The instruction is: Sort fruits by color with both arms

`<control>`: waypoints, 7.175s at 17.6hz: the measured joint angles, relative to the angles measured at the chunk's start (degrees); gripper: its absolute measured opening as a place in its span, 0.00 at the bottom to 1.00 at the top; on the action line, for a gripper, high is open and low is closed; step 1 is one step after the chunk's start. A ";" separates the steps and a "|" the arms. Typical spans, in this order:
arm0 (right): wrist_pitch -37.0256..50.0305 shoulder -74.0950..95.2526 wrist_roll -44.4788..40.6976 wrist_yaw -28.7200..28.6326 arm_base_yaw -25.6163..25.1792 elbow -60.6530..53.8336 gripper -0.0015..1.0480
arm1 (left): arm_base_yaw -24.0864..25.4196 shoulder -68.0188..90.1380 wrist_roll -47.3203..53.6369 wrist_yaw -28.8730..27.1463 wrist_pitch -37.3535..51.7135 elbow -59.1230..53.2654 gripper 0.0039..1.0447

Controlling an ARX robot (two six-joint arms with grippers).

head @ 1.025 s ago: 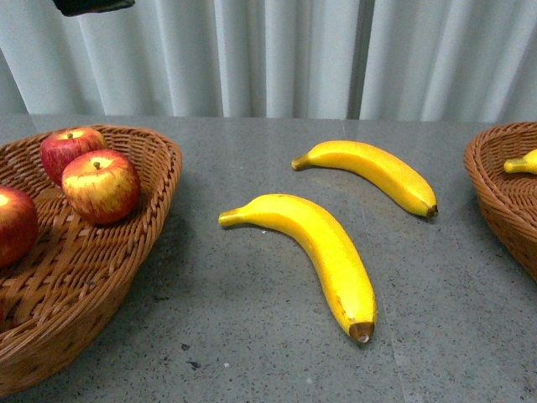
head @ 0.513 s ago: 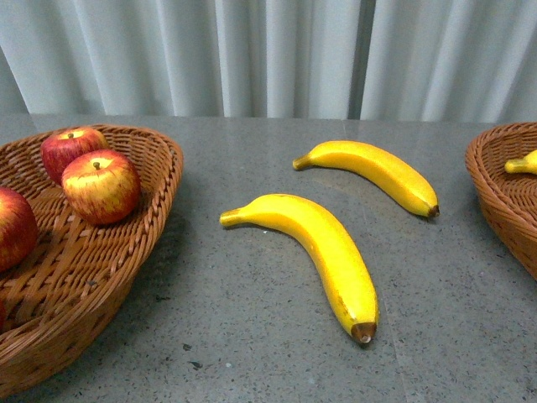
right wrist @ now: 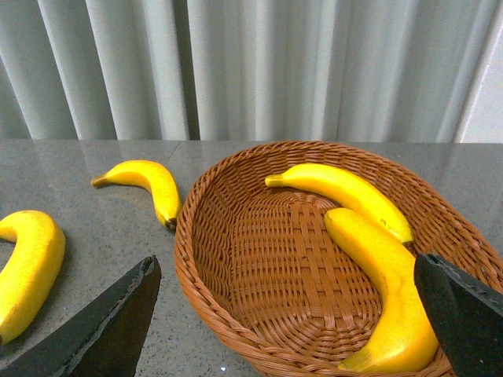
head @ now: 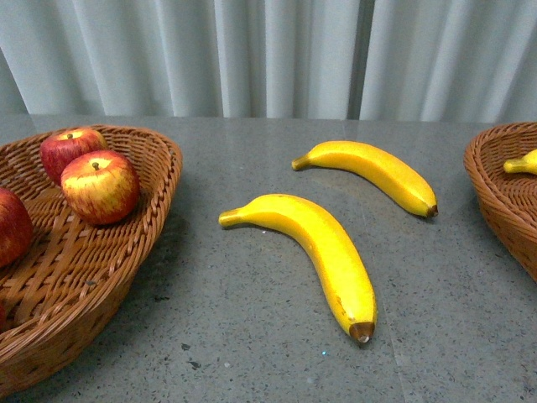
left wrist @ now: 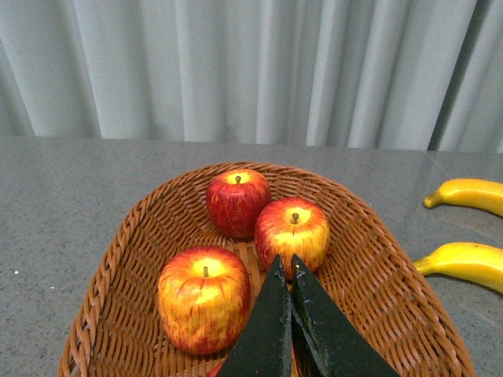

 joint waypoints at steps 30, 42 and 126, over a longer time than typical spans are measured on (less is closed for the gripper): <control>0.02 0.00 0.00 -0.02 0.00 0.00 0.94 | 5.81 -33.29 0.13 5.81 -27.34 -5.57 0.14; 0.02 0.00 0.00 0.00 0.00 0.00 0.94 | 5.81 -33.29 0.24 5.84 -27.34 -5.55 0.94; 10.73 74.49 -15.21 -12.59 -5.29 43.87 0.94 | 5.81 -33.29 0.33 5.81 -27.34 -5.57 0.94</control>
